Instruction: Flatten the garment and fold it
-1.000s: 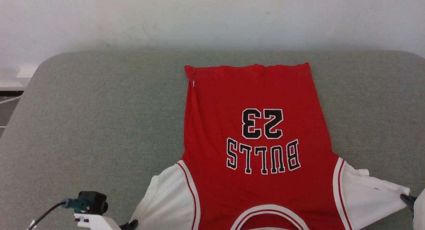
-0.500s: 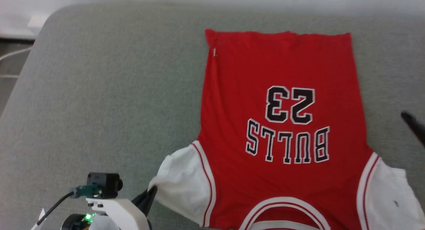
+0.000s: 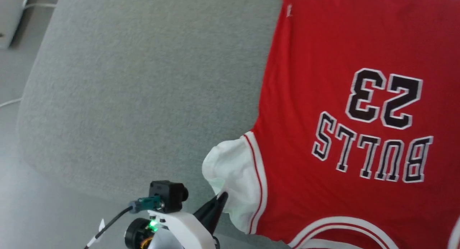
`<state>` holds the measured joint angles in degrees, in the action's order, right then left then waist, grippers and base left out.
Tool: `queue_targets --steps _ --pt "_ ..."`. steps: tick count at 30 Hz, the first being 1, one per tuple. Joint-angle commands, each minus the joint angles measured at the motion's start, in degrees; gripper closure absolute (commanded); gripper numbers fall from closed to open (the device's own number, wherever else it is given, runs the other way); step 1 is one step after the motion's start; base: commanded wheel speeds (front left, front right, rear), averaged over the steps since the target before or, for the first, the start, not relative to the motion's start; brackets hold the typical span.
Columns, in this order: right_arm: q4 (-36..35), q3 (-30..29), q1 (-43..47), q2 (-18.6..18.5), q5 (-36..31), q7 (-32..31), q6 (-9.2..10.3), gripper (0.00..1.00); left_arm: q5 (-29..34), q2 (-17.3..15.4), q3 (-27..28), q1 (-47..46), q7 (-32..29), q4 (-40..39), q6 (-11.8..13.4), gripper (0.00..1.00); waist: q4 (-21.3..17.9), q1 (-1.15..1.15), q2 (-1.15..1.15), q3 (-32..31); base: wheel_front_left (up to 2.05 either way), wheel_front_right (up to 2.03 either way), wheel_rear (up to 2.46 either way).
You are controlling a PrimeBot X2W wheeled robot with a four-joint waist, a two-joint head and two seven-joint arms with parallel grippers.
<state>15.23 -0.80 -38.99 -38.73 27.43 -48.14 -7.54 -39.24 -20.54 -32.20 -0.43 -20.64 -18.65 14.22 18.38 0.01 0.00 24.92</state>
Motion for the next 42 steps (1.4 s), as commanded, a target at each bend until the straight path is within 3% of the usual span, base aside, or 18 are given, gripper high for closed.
queue_targets --steps 1,8,16,17,18,26,33,42 --pt "0.59 0.20 -1.41 -0.45 -0.49 -0.21 0.05 0.00 0.25 0.28 -0.25 -0.89 0.32 0.41 -0.43 1.00 6.06 -0.01 0.00 6.01 0.00 0.00 0.00" --pt "7.43 5.24 -9.26 -5.35 -2.51 -3.18 0.05 0.00 0.18 2.15 -1.92 -2.06 1.51 2.09 -1.92 1.00 8.25 -0.01 0.00 8.41 0.00 0.00 0.00" --pt "14.43 5.89 -12.97 -7.19 -2.64 -2.00 0.05 0.00 0.64 2.23 -2.52 -3.28 1.98 2.42 -2.82 1.00 9.33 -0.01 0.00 9.57 0.00 0.00 0.00" --pt "15.19 6.28 -12.84 -7.13 -2.24 -2.38 0.05 0.56 0.68 2.16 -2.50 -3.30 2.03 2.52 -2.82 1.00 9.25 -0.01 0.00 9.54 0.00 0.00 0.00" --pt "15.77 6.70 -12.71 -7.17 -1.84 -2.78 0.05 1.00 0.70 2.13 -2.46 -3.33 2.09 2.64 -2.80 1.00 9.11 -0.01 0.00 9.53 0.00 0.00 0.00" --pt "18.41 8.75 -10.19 -8.41 -0.36 -1.18 0.05 1.00 1.01 1.60 -2.10 -3.70 2.02 3.05 -2.32 1.00 6.86 -0.01 0.00 7.68 0.00 0.00 0.00" --pt "19.63 10.23 -3.64 -7.25 2.15 3.15 0.05 1.00 1.11 0.16 -0.85 -3.60 1.43 2.76 -1.26 1.00 2.31 -0.01 0.00 1.10 0.00 0.00 0.00" --pt "11.40 11.50 11.63 -6.59 7.74 5.41 0.05 1.00 -0.09 -2.71 2.37 0.08 1.24 3.99 1.32 1.00 -6.00 -0.01 0.00 -10.99 0.00 0.00 0.00"
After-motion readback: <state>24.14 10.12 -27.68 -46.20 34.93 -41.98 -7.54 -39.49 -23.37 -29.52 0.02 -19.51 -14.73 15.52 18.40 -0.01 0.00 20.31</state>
